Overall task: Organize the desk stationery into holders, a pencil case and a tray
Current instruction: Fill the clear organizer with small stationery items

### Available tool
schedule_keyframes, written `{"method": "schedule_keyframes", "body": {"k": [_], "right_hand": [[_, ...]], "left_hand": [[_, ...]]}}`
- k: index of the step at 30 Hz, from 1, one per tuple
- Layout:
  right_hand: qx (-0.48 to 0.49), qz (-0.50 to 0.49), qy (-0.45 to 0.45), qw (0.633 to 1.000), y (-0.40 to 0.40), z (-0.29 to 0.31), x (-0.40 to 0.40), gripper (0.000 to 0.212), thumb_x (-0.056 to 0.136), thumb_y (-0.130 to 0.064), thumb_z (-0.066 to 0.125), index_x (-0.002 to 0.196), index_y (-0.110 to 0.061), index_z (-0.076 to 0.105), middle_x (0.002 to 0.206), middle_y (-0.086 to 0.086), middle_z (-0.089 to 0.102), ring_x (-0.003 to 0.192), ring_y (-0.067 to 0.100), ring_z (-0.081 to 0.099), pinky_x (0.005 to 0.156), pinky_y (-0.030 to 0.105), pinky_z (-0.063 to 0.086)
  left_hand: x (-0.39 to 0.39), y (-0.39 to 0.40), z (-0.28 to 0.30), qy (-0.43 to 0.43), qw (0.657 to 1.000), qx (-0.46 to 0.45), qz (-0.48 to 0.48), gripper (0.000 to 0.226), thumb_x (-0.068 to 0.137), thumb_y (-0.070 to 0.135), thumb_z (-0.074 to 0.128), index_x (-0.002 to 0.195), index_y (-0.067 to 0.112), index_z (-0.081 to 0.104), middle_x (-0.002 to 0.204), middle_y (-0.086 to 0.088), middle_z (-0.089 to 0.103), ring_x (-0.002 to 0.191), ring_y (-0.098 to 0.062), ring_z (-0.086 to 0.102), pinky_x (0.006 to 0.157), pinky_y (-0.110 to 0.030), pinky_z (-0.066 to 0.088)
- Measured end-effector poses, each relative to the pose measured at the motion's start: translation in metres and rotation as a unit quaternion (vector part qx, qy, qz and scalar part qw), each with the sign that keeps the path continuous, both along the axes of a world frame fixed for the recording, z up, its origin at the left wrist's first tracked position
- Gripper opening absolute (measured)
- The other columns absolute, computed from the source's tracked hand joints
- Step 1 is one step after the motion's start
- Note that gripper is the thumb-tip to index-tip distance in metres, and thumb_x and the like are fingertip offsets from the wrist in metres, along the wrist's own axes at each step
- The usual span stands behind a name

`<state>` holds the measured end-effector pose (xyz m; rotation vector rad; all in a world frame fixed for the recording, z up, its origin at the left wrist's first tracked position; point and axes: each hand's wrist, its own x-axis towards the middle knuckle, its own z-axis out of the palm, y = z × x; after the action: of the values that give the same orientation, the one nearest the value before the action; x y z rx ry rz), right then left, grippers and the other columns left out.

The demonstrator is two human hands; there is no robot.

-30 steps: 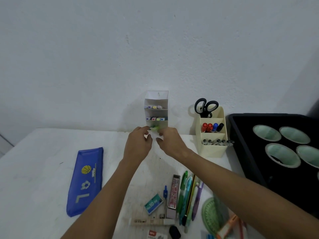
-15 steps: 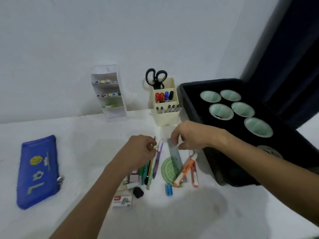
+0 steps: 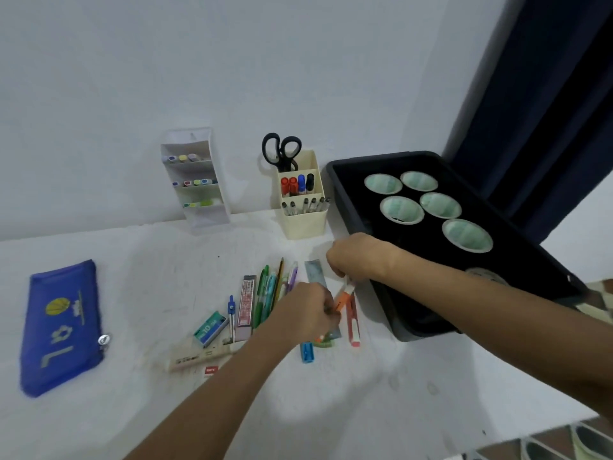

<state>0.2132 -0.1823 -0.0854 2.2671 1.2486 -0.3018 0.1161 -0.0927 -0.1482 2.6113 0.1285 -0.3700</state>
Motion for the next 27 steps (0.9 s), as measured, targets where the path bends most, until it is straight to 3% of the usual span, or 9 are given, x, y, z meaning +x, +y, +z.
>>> {"method": "schedule_keyframes", "body": {"k": [3, 8, 12, 16, 22, 27], "right_hand": [[-0.026, -0.010, 0.006, 1.000, 0.004, -0.005, 0.006, 0.027, 0.084, -0.001, 0.062, 0.110, -0.008, 0.061, 0.113, 0.009, 0.062, 0.096, 0.029, 0.063, 0.074, 0.033, 0.050], [-0.037, -0.016, 0.011, 0.999, 0.009, -0.012, 0.008, 0.043, 0.070, -0.017, 0.083, 0.107, -0.007, 0.062, 0.108, 0.008, 0.062, 0.096, 0.029, 0.064, 0.070, 0.036, 0.051], [-0.033, -0.022, 0.065, 0.997, 0.014, -0.010, 0.013, 0.043, 0.066, -0.022, 0.085, 0.102, -0.011, 0.067, 0.096, 0.005, 0.061, 0.085, 0.024, 0.062, 0.072, 0.033, 0.052], [-0.012, -0.025, 0.118, 0.993, 0.019, -0.011, 0.018, 0.033, 0.068, -0.024, 0.084, 0.096, -0.014, 0.071, 0.081, -0.003, 0.059, 0.071, 0.016, 0.056, 0.067, 0.028, 0.051], [0.011, -0.036, 0.155, 0.987, 0.020, -0.017, 0.021, 0.035, 0.071, -0.020, 0.082, 0.102, -0.008, 0.069, 0.099, 0.006, 0.069, 0.074, 0.016, 0.054, 0.064, 0.025, 0.042], [0.050, -0.055, 0.171, 0.982, 0.022, -0.016, 0.028, 0.020, 0.071, -0.019, 0.081, 0.085, -0.013, 0.069, 0.085, 0.002, 0.068, 0.081, 0.022, 0.065, 0.077, 0.035, 0.056]], "left_hand": [[0.000, 0.010, 0.001, 0.011, 0.999, 0.043, -0.002, 0.025, 0.086, 0.034, 0.062, 0.100, 0.016, 0.069, 0.078, -0.001, 0.064, 0.072, -0.015, 0.063, 0.075, -0.029, 0.057], [-0.006, 0.040, 0.002, -0.003, 0.993, 0.106, 0.050, 0.018, 0.078, 0.033, 0.063, 0.074, 0.018, 0.056, 0.065, 0.002, 0.050, 0.066, -0.014, 0.058, 0.059, -0.028, 0.049], [-0.005, 0.054, 0.005, -0.018, 0.990, 0.115, 0.081, 0.021, 0.078, 0.033, 0.063, 0.089, 0.015, 0.058, 0.072, 0.005, 0.051, 0.074, -0.016, 0.057, 0.064, -0.028, 0.047], [-0.005, 0.068, 0.006, -0.014, 0.987, 0.125, 0.102, 0.029, 0.080, 0.038, 0.064, 0.093, 0.017, 0.049, 0.088, -0.001, 0.053, 0.079, -0.018, 0.052, 0.063, -0.028, 0.040], [0.006, 0.070, 0.002, -0.046, 0.989, 0.106, 0.093, 0.030, 0.082, 0.041, 0.060, 0.093, 0.016, 0.048, 0.094, -0.004, 0.056, 0.083, -0.020, 0.054, 0.065, -0.030, 0.042], [0.015, 0.063, -0.004, -0.064, 0.991, 0.092, 0.070, 0.024, 0.086, 0.029, 0.055, 0.100, 0.010, 0.057, 0.097, -0.008, 0.062, 0.084, -0.021, 0.057, 0.072, -0.032, 0.048]]}}
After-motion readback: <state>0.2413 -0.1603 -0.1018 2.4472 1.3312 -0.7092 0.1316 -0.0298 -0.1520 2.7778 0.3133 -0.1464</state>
